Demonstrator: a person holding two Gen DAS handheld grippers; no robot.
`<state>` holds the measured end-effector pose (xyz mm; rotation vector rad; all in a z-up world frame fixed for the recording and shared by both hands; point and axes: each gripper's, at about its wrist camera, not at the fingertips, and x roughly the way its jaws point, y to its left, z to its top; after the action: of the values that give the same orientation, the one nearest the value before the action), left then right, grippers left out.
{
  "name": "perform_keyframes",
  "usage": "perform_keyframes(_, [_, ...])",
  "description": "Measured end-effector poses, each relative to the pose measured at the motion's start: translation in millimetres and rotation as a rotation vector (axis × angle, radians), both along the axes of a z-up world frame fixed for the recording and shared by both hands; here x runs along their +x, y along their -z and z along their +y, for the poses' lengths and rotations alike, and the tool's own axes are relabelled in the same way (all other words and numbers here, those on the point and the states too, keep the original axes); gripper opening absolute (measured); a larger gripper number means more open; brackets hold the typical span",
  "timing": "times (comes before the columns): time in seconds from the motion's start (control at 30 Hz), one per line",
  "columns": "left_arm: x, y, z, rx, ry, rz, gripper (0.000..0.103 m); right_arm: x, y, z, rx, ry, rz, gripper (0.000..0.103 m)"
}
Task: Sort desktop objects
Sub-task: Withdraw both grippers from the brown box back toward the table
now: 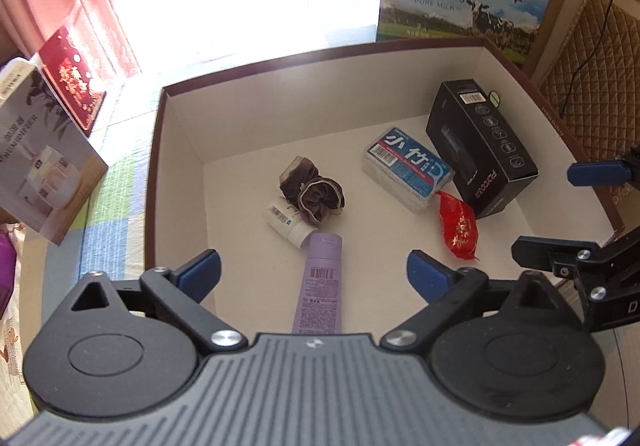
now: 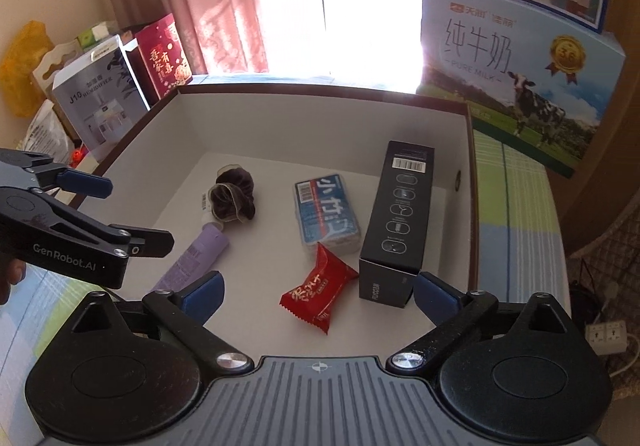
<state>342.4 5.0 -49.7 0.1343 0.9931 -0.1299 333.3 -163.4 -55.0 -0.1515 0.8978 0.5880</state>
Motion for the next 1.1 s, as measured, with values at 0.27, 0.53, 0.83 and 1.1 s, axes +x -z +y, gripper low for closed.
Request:
perform_keyframes(0.27, [-21, -14, 3, 0.004, -0.031, -0.034, 0.100, -19, -20, -3, 0.020, 0.031, -0.024, 0.101])
perform_keyframes(0.53, [-55, -34, 11, -0.009, -0.068, -0.084, 0.102, -46, -38, -9, 0.056, 0.043, -0.047, 0.101])
perform_keyframes(0.83, [-103, -51, 17, -0.036, -0.105, -0.127, 0.102, -87, -48, -21, 0.075, 0.055, -0.067, 0.101])
perform_keyframes(1.1, [-145, -60, 19, -0.049, -0.130, -0.146, 0.102, -128, -50, -20, 0.047, 0.013, -0.087, 0.101])
